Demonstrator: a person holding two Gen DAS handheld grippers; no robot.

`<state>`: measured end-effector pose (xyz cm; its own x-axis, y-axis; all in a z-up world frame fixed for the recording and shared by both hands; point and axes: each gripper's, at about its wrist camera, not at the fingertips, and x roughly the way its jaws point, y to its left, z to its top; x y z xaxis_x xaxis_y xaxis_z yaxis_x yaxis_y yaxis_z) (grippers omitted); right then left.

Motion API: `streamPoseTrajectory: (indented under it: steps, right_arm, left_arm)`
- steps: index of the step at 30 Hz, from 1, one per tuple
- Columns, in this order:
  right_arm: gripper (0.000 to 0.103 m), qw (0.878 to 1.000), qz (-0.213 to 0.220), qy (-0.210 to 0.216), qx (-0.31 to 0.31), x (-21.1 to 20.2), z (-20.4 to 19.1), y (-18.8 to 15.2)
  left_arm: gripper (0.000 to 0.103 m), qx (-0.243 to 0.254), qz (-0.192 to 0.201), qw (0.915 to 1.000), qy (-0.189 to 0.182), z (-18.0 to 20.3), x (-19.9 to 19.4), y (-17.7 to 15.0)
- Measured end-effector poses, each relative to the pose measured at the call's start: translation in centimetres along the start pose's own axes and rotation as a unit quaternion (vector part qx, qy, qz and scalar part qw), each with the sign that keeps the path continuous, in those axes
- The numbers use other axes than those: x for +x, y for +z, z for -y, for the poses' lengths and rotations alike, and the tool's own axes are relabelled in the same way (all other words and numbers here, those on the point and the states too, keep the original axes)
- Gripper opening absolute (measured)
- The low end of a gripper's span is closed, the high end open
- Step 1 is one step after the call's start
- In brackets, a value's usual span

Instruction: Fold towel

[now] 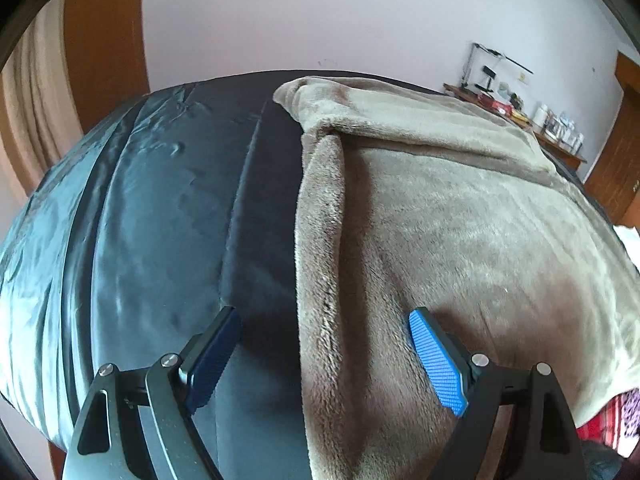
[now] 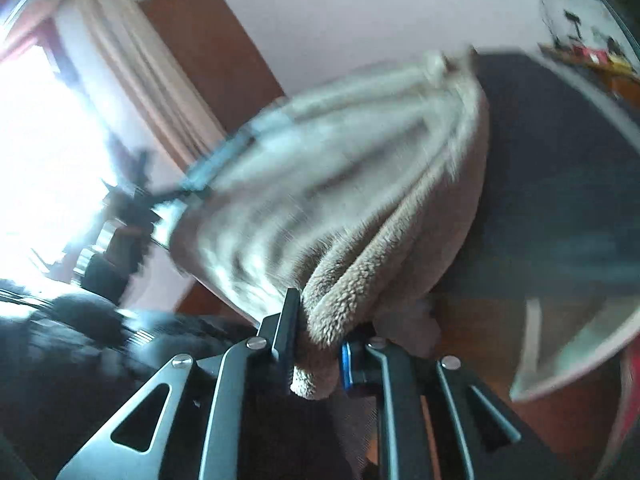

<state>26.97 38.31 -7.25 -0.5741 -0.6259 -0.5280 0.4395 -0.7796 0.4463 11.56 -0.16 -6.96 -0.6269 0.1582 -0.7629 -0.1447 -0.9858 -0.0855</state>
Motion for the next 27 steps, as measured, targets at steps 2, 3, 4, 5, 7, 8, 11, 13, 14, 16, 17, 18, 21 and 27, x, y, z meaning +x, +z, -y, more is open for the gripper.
streamPoseTrajectory:
  steps: [2, 3, 4, 5, 7, 8, 11, 13, 14, 16, 17, 18, 21, 27]
  right_arm:
    - [0.018, 0.999, 0.037, 0.021, -0.014, -1.1, -1.1, 1.5]
    - [0.018, 0.998, 0.054, 0.029, -0.020, -1.5, -1.5, 2.3]
    - [0.018, 0.997, 0.068, 0.035, -0.026, -1.8, -1.9, 3.3]
    - [0.018, 0.995, 0.081, 0.039, -0.032, -1.9, -2.2, 4.2]
    - [0.018, 0.993, 0.102, 0.037, -0.042, -1.9, -2.6, 6.2]
    - [0.018, 0.992, 0.109, 0.033, -0.045, -1.7, -2.8, 7.2]
    - [0.018, 0.991, 0.122, -0.004, -0.055, -0.5, -3.2, 10.2]
    - [0.018, 0.990, 0.119, -0.038, -0.063, 1.0, -3.1, 11.9]
    - [0.018, 0.990, 0.115, -0.043, -0.066, 1.7, -2.9, 12.7]
    - [0.018, 0.990, 0.111, -0.050, -0.069, 3.0, -2.7, 14.1]
    - [0.018, 0.990, 0.109, -0.052, -0.070, 3.2, -2.5, 14.5]
    - [0.018, 0.990, 0.108, -0.055, -0.071, 3.4, -2.3, 14.8]
    - [0.018, 0.989, 0.104, -0.070, -0.080, 4.1, -2.1, 15.5]
    - [0.018, 0.986, 0.109, -0.094, -0.080, 4.0, -1.2, 15.6]
  left_arm:
    - [0.088, 0.011, 0.001, 0.9999, 0.001, 0.2, -0.2, -0.1]
    - [0.088, 0.016, 0.002, 0.9999, 0.001, 0.2, -0.4, -0.2]
    - [0.088, 0.020, 0.003, 0.9998, -0.001, 0.2, -0.6, -0.3]
    - [0.088, 0.025, 0.004, 0.9997, -0.003, 0.1, -0.8, -0.4]
    - [0.088, 0.040, 0.009, 0.9992, -0.003, 0.0, -1.5, -0.8]
    - [0.088, 0.046, 0.010, 0.9989, -0.003, -0.1, -1.9, -1.1]
    - [0.088, 0.062, 0.011, 0.9980, -0.007, -0.4, -3.1, -2.2]
    - [0.088, 0.066, 0.008, 0.9976, -0.019, -0.6, -3.9, -3.0]
    - [0.088, 0.063, 0.005, 0.9974, -0.036, -0.8, -4.3, -3.5]
    - [0.088, 0.048, -0.001, 0.9958, -0.078, -1.1, -5.1, -4.4]
    - [0.088, 0.041, -0.004, 0.9943, -0.099, -1.2, -5.4, -4.9]
    - [0.088, 0.035, -0.008, 0.9925, -0.116, -1.3, -5.7, -5.4]
    - [0.088, 0.025, -0.023, 0.9860, -0.163, -1.2, -6.4, -6.9]
    - [0.088, 0.030, -0.034, 0.9763, -0.212, 0.1, -7.3, -8.5]
